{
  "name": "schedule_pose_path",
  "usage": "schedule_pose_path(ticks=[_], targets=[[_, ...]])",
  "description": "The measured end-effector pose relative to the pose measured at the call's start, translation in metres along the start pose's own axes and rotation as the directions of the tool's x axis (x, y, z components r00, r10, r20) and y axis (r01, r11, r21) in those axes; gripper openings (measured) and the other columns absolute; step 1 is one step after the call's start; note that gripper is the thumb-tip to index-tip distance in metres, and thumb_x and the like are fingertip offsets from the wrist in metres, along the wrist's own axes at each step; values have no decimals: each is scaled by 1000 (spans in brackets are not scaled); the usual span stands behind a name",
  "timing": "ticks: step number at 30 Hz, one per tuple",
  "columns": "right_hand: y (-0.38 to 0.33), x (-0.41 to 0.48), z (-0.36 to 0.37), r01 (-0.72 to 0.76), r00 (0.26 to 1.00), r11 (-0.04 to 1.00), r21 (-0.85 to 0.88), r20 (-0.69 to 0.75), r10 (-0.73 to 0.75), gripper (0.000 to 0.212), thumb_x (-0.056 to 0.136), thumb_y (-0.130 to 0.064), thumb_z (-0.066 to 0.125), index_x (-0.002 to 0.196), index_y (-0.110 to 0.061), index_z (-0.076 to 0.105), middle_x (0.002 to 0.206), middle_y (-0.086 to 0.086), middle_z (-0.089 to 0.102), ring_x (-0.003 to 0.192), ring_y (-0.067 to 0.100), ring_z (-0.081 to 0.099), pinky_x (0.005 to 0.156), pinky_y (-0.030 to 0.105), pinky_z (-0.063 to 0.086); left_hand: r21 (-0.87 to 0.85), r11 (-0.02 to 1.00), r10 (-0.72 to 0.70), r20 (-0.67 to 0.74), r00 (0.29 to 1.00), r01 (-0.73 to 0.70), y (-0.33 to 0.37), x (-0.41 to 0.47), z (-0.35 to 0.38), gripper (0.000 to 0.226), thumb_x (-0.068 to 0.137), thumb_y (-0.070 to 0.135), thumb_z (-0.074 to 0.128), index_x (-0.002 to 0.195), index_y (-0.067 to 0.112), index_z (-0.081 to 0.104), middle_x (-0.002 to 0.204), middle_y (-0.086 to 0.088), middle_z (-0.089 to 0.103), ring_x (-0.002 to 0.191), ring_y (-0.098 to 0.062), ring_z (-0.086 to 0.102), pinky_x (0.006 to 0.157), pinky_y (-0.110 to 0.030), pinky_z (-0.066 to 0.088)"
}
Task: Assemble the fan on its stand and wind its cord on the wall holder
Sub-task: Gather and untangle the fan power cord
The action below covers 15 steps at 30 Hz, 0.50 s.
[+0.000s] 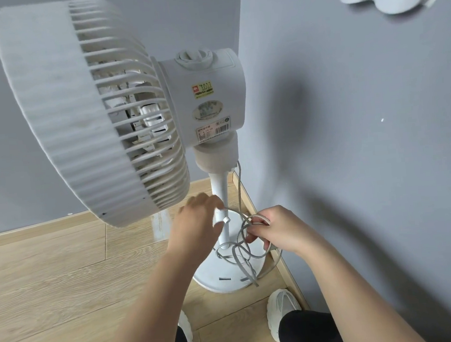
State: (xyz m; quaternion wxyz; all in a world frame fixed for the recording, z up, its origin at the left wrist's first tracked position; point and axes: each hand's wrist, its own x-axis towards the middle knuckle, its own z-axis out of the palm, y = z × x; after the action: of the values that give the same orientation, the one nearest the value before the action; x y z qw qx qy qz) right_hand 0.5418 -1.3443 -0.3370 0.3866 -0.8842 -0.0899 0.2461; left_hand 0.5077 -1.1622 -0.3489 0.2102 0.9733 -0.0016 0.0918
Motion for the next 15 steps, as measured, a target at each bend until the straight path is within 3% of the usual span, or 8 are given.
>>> schedule_pose_path(ticks=[2,6,9,12,15], targets=[[1,1,0,3,1000,1000,-5,1,-3,14,87,-20,60,83,-14,71,71,-11,72,48,3,60,55,18,46,-65,996,68,76,995,-63,4,-1,2,14,90,23,59,99,14,61,95,1,58,92,-19,53,78,-34,45],[2,4,-6,3,998,998,57,-58,0,15,93,-22,57,85,-18,69,65,1,65,49,4,57,51,18,39,-223,975,-18,28,999,24,3,2,3,21,95,12,46,76,9,54,75,-5,56,71,-24,50,60,-29,35],[5,6,-13,-56,984,989,134,-162,77,20,96,-15,48,93,-16,68,73,0,65,47,-2,60,41,15,37,-329,936,-118,38,992,124,-1,3,0,24,96,11,42,74,5,50,71,-10,60,64,-21,49,56,-23,33],[9,10,-15,-160,959,960,230,-193,206,25,93,-10,40,90,-15,65,94,1,71,53,10,67,41,18,39,-438,872,-229,30,973,218,-1,4,-4,24,96,8,40,76,3,52,73,-7,64,64,-11,52,57,-12,36],[10,11,-15,-199,957,945,260,-156,245,22,89,-7,43,87,-16,63,91,-3,75,50,12,65,49,20,40,-481,820,-328,51,943,311,-4,7,-5,29,98,8,37,73,3,51,69,-14,63,62,-19,58,60,-18,43]])
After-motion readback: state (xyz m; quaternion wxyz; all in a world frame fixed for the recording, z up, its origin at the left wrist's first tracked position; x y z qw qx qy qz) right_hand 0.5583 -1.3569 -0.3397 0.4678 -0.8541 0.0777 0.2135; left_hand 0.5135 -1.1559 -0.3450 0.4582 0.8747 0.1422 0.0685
